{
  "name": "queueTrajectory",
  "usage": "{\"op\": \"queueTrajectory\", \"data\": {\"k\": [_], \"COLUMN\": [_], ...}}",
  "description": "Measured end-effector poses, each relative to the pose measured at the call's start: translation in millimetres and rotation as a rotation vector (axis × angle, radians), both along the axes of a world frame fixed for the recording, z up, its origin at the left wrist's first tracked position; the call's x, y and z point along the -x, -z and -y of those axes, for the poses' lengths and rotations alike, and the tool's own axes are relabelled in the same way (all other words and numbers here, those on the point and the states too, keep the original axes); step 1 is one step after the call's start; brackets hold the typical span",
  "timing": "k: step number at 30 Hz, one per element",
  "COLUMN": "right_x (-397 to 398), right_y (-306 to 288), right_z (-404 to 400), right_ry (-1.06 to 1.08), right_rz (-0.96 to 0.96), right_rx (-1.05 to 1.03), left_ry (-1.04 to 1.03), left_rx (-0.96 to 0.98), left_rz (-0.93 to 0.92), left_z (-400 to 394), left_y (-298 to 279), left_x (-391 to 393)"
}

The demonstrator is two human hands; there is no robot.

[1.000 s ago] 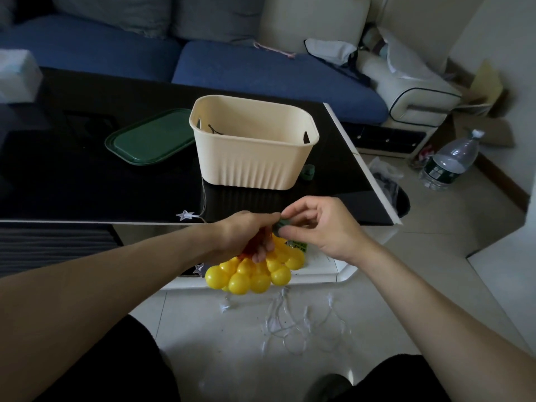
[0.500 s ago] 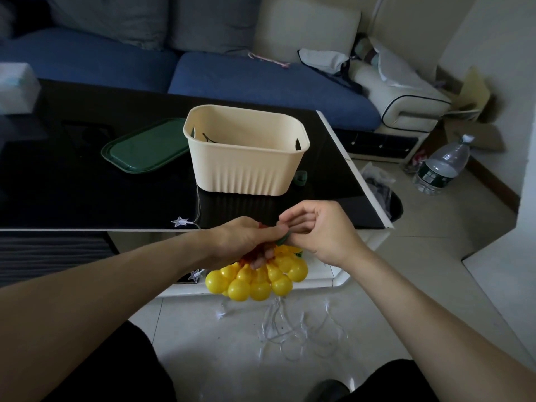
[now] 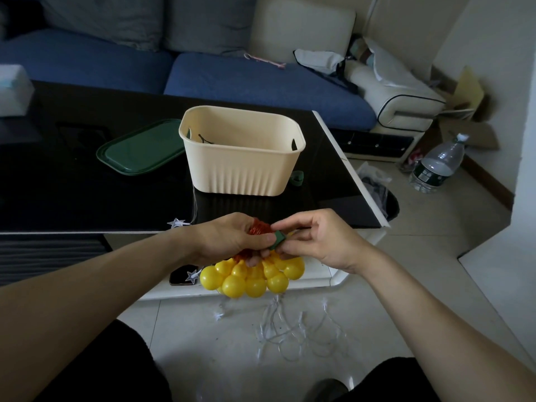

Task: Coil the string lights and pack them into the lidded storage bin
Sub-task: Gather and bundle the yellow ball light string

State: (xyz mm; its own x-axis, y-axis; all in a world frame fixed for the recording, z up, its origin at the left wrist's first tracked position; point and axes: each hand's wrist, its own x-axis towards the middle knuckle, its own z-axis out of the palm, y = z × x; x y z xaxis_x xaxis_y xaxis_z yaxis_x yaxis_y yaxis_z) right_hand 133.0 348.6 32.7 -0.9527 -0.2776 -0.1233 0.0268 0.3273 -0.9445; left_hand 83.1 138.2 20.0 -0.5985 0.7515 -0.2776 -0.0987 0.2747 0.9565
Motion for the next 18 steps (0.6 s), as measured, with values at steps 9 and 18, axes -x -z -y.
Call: {"op": "queueTrajectory", "data": {"k": [9, 18], "right_x": [-1.3, -2.2], "right_y": [1.9, -6.2], "right_z": [1.4, 14.3], "right_ry": [0.113, 0.149], "right_rz": [0.074, 0.008], "right_rx": [0.045, -0.049], "left_ry": [-0.021, -0.060], "left_rx": [0.037, 0.085], "left_rz": [-0.004, -0.103], "left_z": [0.4, 2.6], "left_y": [-6.3, -7.8], "left_x": [-0.7, -0.4]}}
